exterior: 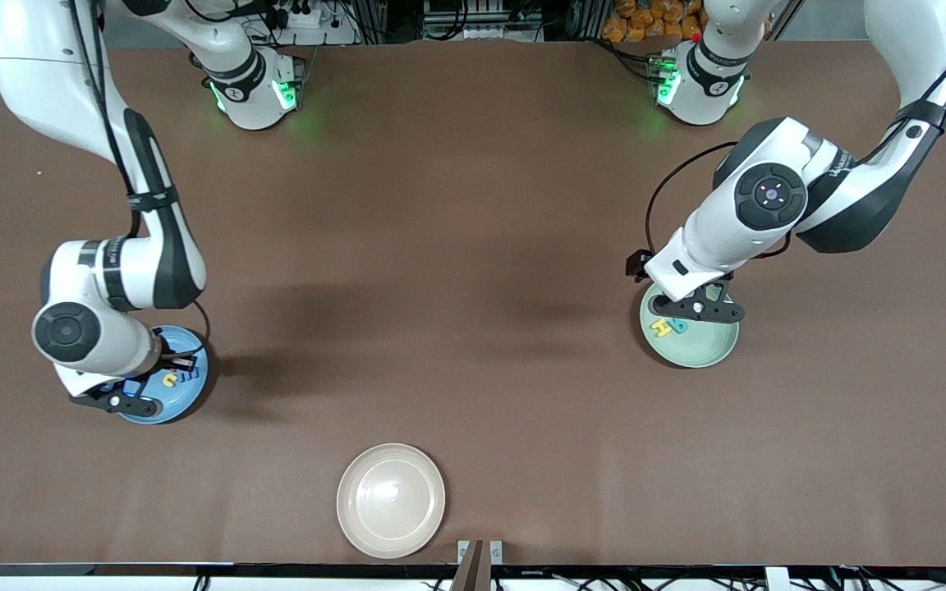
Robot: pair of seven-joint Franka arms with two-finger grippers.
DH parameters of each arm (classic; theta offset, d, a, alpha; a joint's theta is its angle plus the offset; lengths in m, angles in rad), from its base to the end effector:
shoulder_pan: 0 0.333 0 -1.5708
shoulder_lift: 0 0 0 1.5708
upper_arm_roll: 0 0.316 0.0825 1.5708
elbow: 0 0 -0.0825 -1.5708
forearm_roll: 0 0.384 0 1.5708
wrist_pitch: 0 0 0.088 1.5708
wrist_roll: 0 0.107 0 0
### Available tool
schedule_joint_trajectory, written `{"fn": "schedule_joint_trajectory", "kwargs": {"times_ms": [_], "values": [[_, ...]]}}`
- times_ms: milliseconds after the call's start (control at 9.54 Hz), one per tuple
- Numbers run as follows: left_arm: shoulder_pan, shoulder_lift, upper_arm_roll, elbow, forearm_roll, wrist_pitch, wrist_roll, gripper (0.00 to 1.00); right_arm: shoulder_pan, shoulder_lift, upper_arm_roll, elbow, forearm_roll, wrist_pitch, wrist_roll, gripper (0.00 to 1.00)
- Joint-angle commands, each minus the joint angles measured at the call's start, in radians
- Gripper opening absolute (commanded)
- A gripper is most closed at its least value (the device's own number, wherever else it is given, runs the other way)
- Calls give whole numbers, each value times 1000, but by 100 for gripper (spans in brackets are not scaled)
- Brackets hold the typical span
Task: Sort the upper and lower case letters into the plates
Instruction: 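Carry the pink w to the blue plate and open the right gripper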
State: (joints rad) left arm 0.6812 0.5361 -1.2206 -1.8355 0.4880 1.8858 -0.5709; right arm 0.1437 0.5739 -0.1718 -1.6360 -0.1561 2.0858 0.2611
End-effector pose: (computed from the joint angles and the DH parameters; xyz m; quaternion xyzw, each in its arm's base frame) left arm 0.5621 -0.2184 0.3892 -0.9964 0.0659 0.0532 0.0043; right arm 0.6731 -0.0134 0.2797 0.9878 -0.0903 -0.0454 0.1185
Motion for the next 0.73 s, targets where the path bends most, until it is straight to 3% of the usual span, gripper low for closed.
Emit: {"fn": "schedule_joint_trajectory", "kwargs": {"times_ms": [0,210,314,524,629], "values": [[-2,-7,-3,12,-22,-20,-3,100,-51,-35,14,-27,3,8,-106,100],[-5,-7,-5,10,-22,-20,-3,100,-62,-84,43,-50,6,-1,-148,100],[-14,-5,-4,10,-22,-20,-4,100,-94,-141,85,-91,18,0,-154,100],[-14,-7,-3,13,-20,-20,-4,100,-253,-259,286,-175,76,-4,-175,100],[-8,-13,-3,37,-20,-30,-3,100,-257,-329,305,-218,76,-9,-178,100]]}}
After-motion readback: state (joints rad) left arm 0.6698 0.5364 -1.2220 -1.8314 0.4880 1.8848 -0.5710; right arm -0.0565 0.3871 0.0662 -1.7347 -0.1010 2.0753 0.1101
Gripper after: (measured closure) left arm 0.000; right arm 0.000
